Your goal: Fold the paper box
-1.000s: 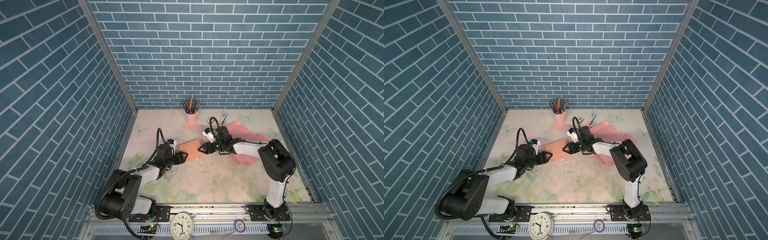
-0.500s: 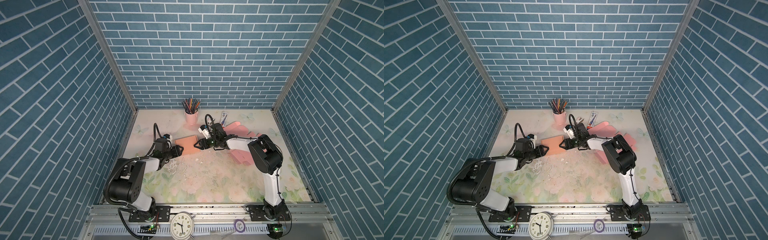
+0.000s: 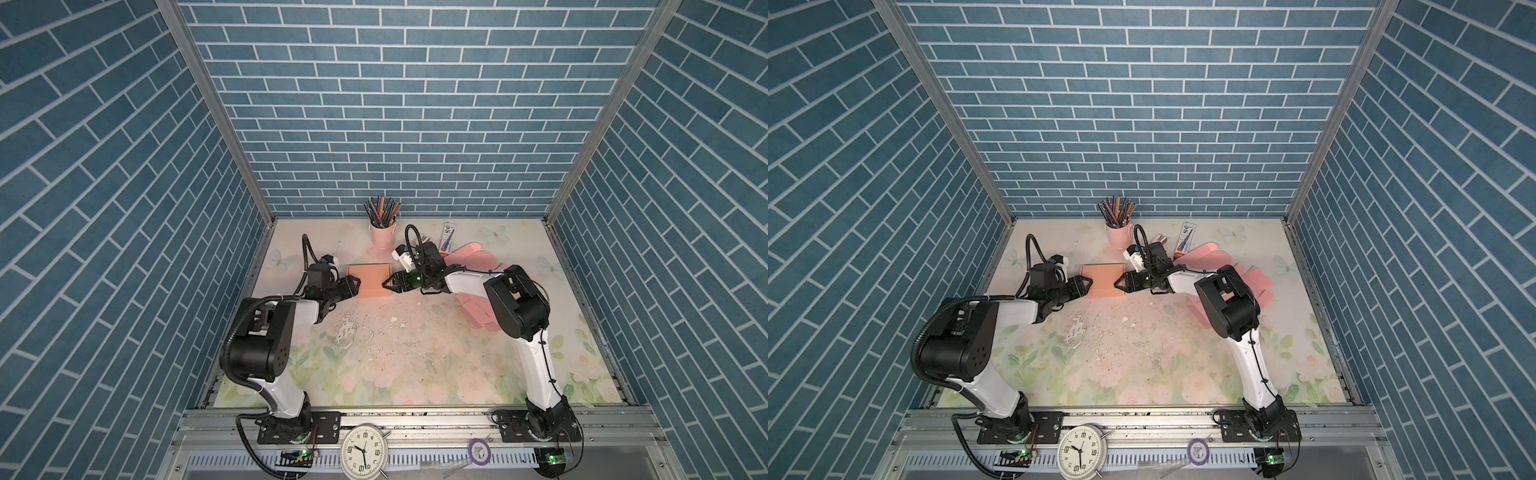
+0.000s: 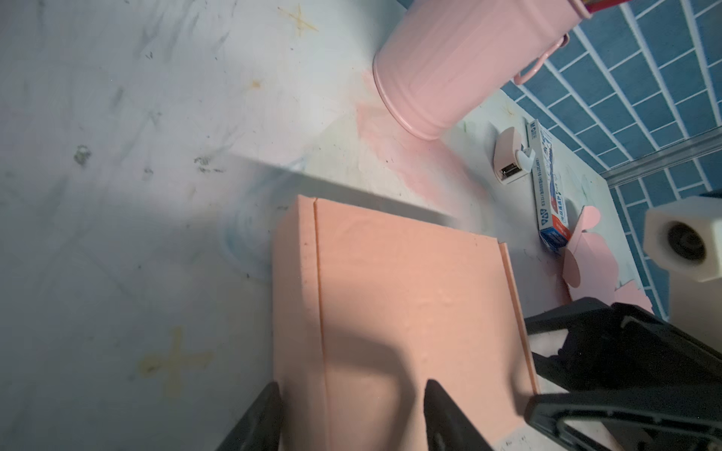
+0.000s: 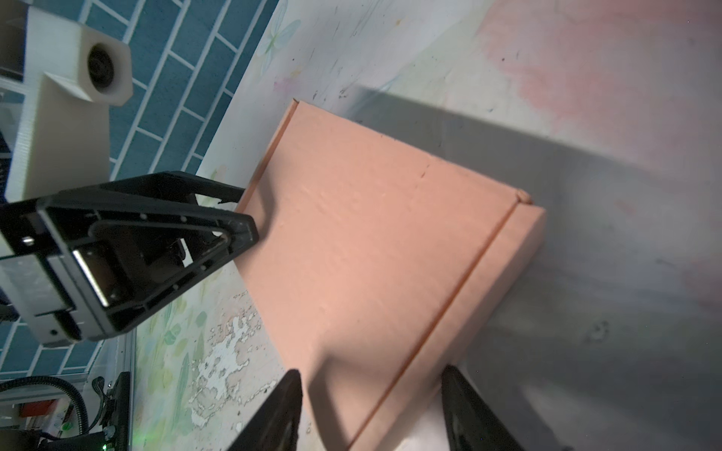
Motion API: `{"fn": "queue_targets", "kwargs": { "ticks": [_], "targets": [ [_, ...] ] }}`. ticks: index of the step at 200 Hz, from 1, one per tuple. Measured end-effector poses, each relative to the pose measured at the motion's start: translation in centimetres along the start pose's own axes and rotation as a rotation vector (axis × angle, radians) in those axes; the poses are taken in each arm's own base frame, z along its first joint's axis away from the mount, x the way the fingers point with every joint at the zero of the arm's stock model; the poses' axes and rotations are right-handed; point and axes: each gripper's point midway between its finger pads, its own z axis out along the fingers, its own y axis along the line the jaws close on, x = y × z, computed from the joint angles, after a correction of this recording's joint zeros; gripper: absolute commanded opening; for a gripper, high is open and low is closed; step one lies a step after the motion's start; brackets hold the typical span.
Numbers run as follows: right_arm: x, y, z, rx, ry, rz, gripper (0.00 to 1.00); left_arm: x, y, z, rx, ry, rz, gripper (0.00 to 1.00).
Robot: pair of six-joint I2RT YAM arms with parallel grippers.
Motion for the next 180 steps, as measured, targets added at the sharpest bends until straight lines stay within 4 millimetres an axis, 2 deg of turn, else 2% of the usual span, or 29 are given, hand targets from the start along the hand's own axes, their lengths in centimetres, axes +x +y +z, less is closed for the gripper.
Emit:
{"fn": "queue_targets", "kwargs": {
  "ticks": [60, 103, 117, 149, 180],
  "targets": [
    [0.1, -0.2, 0.4, -0.005, 0.002, 0.018, 0.68, -1.2, 0.5, 0.6, 0.005, -0.024, -0.002, 0.59],
    [0.2, -0.5, 0.1, 0.000, -0.009, 0.025, 0.82, -1.9, 0.2, 0.0, 0.015, -0.044, 0.006, 0.83],
    [0.4, -0.5, -0.7, 0.012, -0.011, 0.031, 0.86, -2.7, -0.1, -0.7, 0.020, -0.067, 0.010, 0.88],
    [0.6, -1.5, -3.7, 0.068, -0.030, 0.050, 0.90, -3.9, 0.0, -2.6, 0.006, -0.119, 0.010, 0.88],
    [-0.3, -1.5, -7.0, 0.139, -0.068, 0.030, 0.91, -4.4, -0.2, -4.7, -0.021, -0.153, 0.018, 0.88]
  ]
}}
